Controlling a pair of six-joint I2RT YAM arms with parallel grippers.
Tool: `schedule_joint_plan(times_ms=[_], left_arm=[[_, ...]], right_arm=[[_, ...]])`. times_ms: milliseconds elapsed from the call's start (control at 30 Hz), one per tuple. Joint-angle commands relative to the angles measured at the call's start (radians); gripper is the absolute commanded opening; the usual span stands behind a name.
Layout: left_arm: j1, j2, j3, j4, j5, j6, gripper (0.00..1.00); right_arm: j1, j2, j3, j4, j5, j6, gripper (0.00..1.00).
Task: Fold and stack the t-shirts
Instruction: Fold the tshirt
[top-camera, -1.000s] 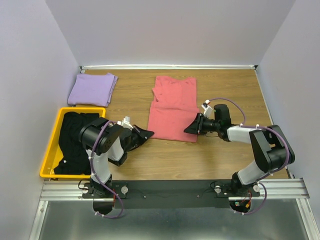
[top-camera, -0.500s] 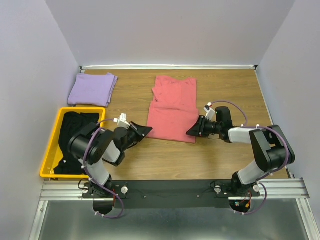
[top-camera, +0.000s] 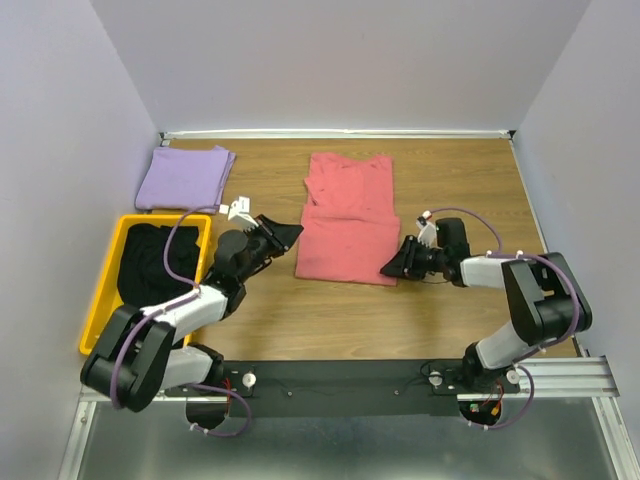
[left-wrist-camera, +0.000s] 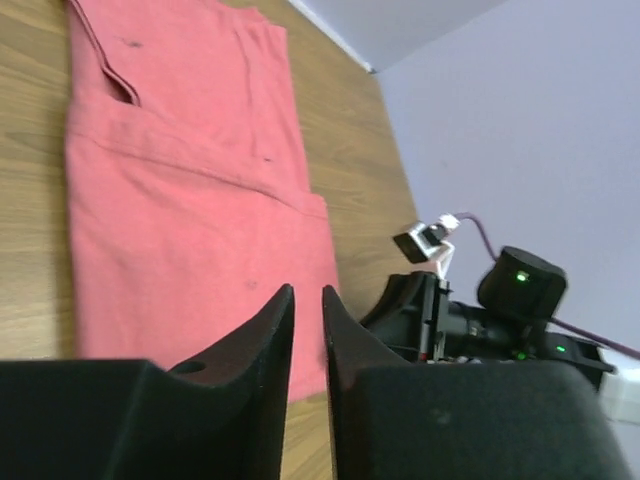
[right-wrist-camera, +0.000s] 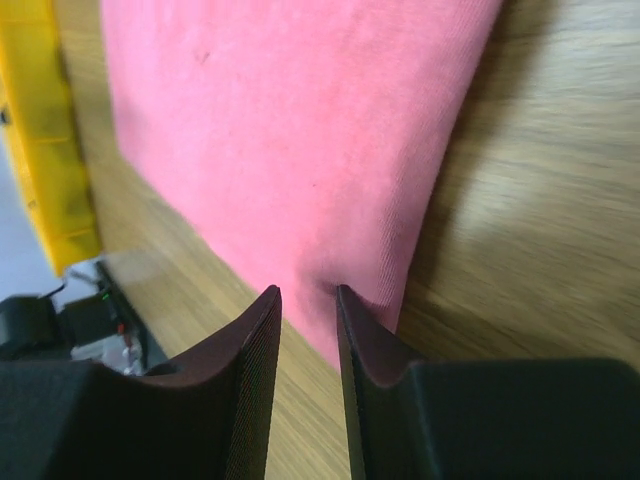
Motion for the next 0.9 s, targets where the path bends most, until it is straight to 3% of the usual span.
schedule_joint_plan(times_ms=[0, 67, 167, 300, 400, 533, 867], left_arm=[[-0.019, -0.079, 0.133, -0.589, -0.143, 0.201, 0.32], [-0.049, -0.070, 0.230, -0.786, -0.191, 0.242, 0.38], [-0.117, -0.021, 0.319, -0.952, -0.238, 0.272, 0.52], [-0.192, 0.065, 0.411, -1.089, -0.278, 0.283, 0.81], [-0.228, 0.143, 0.491, -1.186, -0.306, 0.292, 0.93], [-0.235, 0.198, 0.543, -1.233, -0.326, 0.308, 0.93], [-0.235, 0.313, 0.591, -1.246, -0.281, 0.352, 0.64]], right_arm=[[-0.009, -0.053, 0.058, -0.280, 0.220, -0.085, 0.37], [-0.008, -0.103, 0.110, -0.395, 0.264, -0.085, 0.38], [0.001, -0.159, 0.164, -0.532, 0.336, -0.090, 0.43], [0.047, -0.214, 0.259, -0.733, 0.508, -0.088, 0.52], [0.098, -0.230, 0.314, -0.868, 0.650, -0.059, 0.61], [0.139, -0.226, 0.339, -0.952, 0.734, -0.018, 0.70], [0.181, -0.219, 0.321, -0.960, 0.760, 0.013, 0.73]])
